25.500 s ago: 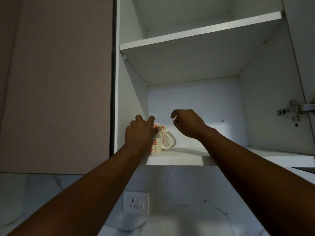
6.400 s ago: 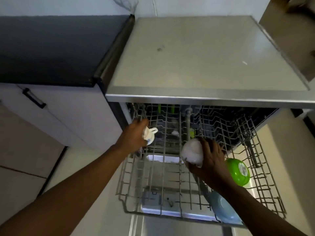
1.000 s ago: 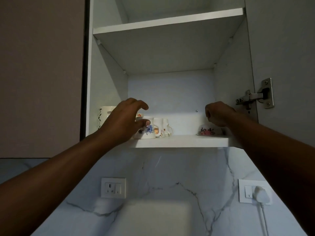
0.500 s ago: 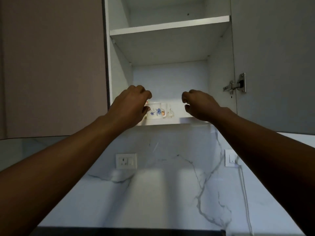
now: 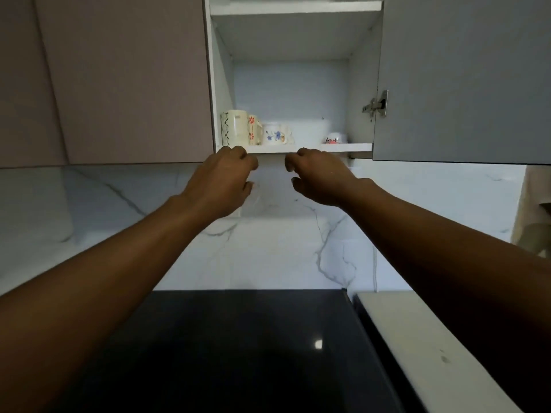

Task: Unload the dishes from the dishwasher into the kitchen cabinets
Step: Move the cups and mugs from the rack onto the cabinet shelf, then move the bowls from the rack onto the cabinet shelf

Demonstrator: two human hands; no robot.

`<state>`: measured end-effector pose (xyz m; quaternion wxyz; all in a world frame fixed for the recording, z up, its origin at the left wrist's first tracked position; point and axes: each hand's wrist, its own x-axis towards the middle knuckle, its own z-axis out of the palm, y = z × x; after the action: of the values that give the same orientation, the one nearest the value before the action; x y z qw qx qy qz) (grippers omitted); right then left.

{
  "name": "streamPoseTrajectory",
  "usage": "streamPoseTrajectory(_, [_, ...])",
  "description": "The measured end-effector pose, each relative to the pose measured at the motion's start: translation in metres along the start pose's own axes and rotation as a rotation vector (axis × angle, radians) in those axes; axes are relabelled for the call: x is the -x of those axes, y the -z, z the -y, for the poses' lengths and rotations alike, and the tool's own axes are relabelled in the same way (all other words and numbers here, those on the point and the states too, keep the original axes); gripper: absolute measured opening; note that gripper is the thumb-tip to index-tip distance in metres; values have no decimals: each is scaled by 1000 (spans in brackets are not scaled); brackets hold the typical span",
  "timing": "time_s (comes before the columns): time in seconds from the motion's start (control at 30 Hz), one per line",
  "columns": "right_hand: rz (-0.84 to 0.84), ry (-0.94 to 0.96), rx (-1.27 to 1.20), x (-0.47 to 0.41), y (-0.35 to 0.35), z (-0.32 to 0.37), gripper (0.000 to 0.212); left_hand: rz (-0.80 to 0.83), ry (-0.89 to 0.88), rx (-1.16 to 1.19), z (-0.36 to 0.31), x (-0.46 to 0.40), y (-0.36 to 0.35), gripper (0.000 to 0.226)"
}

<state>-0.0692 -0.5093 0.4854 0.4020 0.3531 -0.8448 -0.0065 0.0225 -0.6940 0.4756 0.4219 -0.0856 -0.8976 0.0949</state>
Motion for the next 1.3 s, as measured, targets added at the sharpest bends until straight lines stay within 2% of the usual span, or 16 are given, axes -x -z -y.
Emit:
streamPoseTrajectory(0.2, [-9,49,-34,43,36,21,22,3,120,20,-27,46,48,37])
streamPoseTrajectory(0.37, [14,89,-118,112,61,29,25,50,195,18,-75,84,79,36])
streamPoseTrajectory(0.47, [96,129,-208,176,78,21,26,92,241,29,-131,113,96,34])
streamPoseTrajectory(0.67, [405,166,-344,335,113,-9,32,337,242,55,-284,191,118,37])
streamPoseTrajectory(0.8, [500,152,-327,401,129,-24,35,392,223,70,-344,212,132,37])
streamPoseTrajectory(1.1, [528,11,-501,559,168,-40,30,422,154,164,-466,255,177,37])
streamPoseTrajectory(1.2, [598,-2,-537,627,173,-30,30,436,178,211,-509,288,178,33])
streamPoseTrajectory(1.3, [750,30,-562,695,173,-18,34,509,207,276,-555,326,172,33])
